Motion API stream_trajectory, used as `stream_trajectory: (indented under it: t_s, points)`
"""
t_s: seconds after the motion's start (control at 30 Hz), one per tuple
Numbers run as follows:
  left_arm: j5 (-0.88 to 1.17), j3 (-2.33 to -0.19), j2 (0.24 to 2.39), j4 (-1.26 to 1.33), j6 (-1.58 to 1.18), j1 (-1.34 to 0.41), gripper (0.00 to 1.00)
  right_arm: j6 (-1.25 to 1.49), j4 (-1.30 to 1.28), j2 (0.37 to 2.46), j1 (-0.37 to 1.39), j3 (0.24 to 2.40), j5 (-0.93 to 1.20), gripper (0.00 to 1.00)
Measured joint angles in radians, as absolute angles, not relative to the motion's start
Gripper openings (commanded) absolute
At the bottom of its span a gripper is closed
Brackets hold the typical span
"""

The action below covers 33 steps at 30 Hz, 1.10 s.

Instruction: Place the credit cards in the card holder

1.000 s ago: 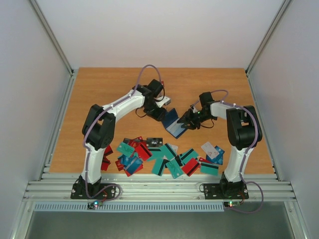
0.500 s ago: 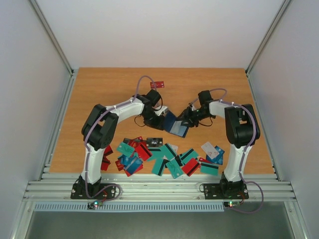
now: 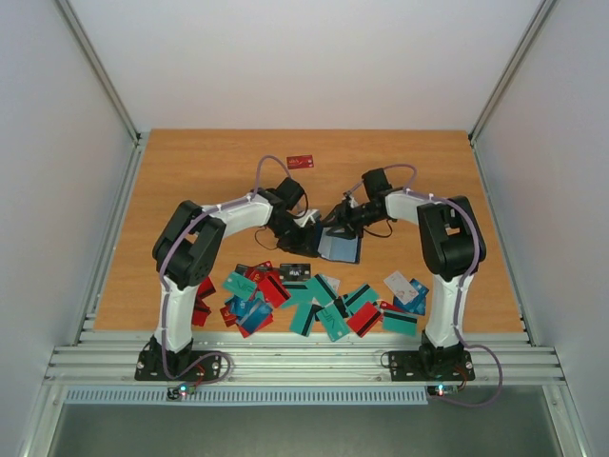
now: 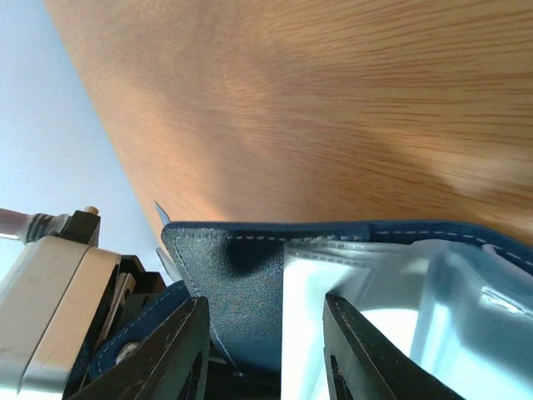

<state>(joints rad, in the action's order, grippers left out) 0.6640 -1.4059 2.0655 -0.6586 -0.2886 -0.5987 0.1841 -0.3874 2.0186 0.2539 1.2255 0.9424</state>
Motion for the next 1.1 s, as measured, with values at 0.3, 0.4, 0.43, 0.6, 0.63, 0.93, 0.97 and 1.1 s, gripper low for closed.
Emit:
stream_trajectory:
  t_s: [0.3,0.4,0.43,0.6,0.63,0.93,0.97,1.1]
  points:
    - [0.689,-1.406,2.065,-0.668,-0.299,-0.585,0.24,0.187,-0.387,2.104,0.269,1.271,0.957,0.39]
    - [0.693,-1.406,2.061,-0.683,-0.289,-0.577,0.34,0.191,-0.384,2.114,0.269,1.278,0.966,0.4]
    - [0.692,-1.406,2.057,-0.691,-0.281,-0.577,0.37,0.192,-0.384,2.115,0.269,1.28,0.966,0.39]
    - [0.675,-1.408,1.982,-0.759,-0.255,-0.567,0.46,0.193,-0.392,2.123,0.269,1.298,0.965,0.39]
    - [0.672,-1.412,1.965,-0.77,-0.252,-0.567,0.46,0.193,-0.395,2.124,0.269,1.303,0.963,0.39]
    - [0.629,-1.464,1.832,-0.804,-0.222,-0.566,0.47,0.175,-0.453,2.125,0.269,1.358,0.928,0.39]
    - [0.626,-1.463,1.823,-0.803,-0.22,-0.566,0.47,0.172,-0.462,2.125,0.269,1.362,0.925,0.4]
    - [0.597,-1.448,1.784,-0.796,-0.212,-0.566,0.47,0.151,-0.506,2.125,0.269,1.387,0.908,0.39]
